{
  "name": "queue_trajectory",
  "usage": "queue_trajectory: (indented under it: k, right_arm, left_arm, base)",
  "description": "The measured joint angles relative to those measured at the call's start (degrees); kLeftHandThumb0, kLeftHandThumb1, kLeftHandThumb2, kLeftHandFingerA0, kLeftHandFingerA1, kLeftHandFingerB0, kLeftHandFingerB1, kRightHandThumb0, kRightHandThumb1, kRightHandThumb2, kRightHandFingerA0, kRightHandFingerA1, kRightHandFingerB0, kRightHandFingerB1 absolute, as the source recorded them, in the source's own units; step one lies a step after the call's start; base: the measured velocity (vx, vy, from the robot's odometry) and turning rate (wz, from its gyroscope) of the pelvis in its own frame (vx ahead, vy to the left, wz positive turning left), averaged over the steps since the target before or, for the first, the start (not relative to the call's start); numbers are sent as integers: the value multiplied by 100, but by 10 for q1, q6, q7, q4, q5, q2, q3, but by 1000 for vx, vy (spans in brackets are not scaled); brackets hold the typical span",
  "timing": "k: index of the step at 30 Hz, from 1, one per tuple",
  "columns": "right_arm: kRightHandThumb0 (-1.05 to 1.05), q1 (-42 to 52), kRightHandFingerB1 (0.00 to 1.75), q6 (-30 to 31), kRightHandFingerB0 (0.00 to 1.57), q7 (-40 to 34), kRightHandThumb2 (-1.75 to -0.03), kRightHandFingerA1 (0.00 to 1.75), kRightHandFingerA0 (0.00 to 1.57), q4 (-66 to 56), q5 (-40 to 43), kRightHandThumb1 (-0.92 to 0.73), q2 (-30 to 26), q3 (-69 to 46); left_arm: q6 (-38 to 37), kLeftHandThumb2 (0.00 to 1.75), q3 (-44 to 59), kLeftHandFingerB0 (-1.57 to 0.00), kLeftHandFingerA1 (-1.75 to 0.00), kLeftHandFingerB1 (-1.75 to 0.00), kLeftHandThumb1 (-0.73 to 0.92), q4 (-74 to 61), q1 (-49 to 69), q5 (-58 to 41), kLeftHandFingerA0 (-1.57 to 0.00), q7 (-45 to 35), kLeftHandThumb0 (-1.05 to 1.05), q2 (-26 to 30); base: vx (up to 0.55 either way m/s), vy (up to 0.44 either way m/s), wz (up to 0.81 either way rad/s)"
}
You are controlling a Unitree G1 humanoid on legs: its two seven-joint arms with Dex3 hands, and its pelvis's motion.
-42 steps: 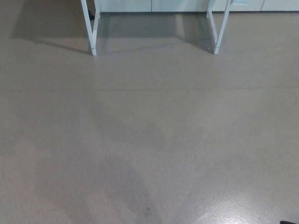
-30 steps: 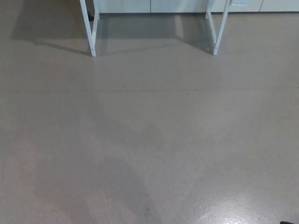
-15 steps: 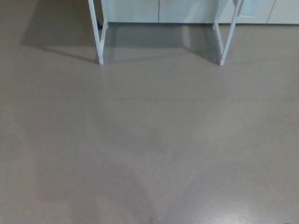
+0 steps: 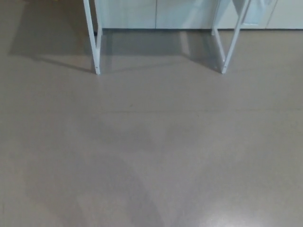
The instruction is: The robot walk towards a table in front and pick up a black pencil case on the left hand side and put the pencil case into a small container on the right hand side
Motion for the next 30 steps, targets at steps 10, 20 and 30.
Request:
queue_trajectory:
  k: [10,20,30]
  right_arm:
    - [-41,-3,36,-1,33,-1,-60,43,53,-1,-1,-66,-10,1]
    - [-41,8,37,-4,33,-3,-59,45,51,0,-2,-67,-9,6]
    - [-44,63,37,-54,36,-6,-58,45,56,72,-5,-64,-7,11]
  left_arm:
    - [1,58,-6,-37,-38,-33,57,-9,1,1,-55,3,-37,-8]
    - [1,70,-6,-32,-47,-41,47,-4,1,2,-50,4,-41,-7]
    - [-9,72,-25,-33,-47,-42,46,13,67,14,-49,10,-46,0]
  base:
    - [294,-163,17]
    - [329,191,-18]
    - [317,86,8]
